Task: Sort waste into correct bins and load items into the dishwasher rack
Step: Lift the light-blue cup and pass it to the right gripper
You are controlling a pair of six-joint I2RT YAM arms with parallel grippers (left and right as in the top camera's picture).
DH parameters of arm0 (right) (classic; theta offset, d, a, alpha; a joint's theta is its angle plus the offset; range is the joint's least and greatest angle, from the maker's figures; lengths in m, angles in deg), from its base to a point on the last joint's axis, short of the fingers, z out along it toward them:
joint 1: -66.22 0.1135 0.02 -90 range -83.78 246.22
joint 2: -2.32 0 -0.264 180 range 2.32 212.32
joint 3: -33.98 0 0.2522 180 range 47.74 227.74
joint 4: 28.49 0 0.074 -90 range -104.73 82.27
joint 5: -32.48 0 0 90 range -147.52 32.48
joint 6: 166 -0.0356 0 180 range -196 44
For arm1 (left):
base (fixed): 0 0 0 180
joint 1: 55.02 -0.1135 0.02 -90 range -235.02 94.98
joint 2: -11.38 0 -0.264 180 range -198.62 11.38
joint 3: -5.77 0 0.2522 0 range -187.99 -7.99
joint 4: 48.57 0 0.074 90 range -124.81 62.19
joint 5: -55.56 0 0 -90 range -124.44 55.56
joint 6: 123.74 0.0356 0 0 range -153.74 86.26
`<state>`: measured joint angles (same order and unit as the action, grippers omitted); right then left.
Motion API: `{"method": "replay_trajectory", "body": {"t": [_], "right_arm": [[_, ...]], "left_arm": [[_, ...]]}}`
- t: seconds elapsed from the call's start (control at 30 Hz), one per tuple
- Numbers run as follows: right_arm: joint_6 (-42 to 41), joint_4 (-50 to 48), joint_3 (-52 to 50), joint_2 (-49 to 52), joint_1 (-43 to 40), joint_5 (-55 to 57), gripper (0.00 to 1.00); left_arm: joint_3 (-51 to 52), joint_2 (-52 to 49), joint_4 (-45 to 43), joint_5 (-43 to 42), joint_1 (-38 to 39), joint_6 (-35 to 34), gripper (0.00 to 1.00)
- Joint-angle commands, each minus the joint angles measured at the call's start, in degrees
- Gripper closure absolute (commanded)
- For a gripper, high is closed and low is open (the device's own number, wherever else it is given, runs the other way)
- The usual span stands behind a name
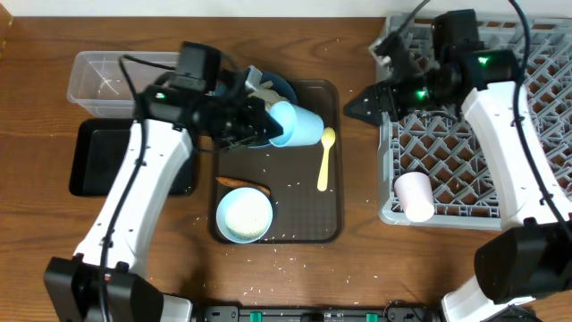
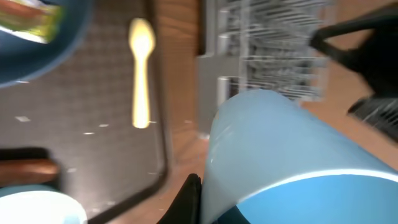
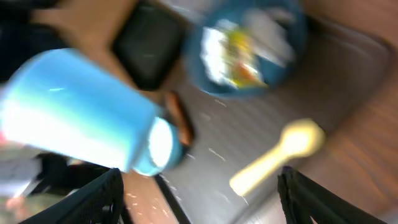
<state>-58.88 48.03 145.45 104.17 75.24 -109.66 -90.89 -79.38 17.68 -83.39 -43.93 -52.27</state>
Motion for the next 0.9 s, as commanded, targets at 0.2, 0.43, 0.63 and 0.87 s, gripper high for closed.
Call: {"method": "replay_trajectory", "body": {"t": [0.2, 0.43, 0.63, 0.87], "right_arm": [[14.73, -1.55, -0.24, 0.02, 3.45, -18.75, 0.17], [18.14, -4.98, -0.26, 0.13, 5.38, -24.0, 0.17], [19.43, -6.82, -0.28, 0.15, 7.63, -25.53, 0.2], [19.82, -8.28, -0.28, 0.17, 8.94, -25.29, 0.3]], "left_arm": [[-0.37, -0.2, -2.32, -20.46, -3.02, 1.07, 0.94], [-0.37, -0.2, -4.22, -25.68, -3.1, -1.88, 0.94], [-0.37, -0.2, -5.44, -28.81, -3.1, -3.26, 0.94], [-0.37, -0.2, -8.04, -30.05, -3.08, -5.38, 0.94]]}}
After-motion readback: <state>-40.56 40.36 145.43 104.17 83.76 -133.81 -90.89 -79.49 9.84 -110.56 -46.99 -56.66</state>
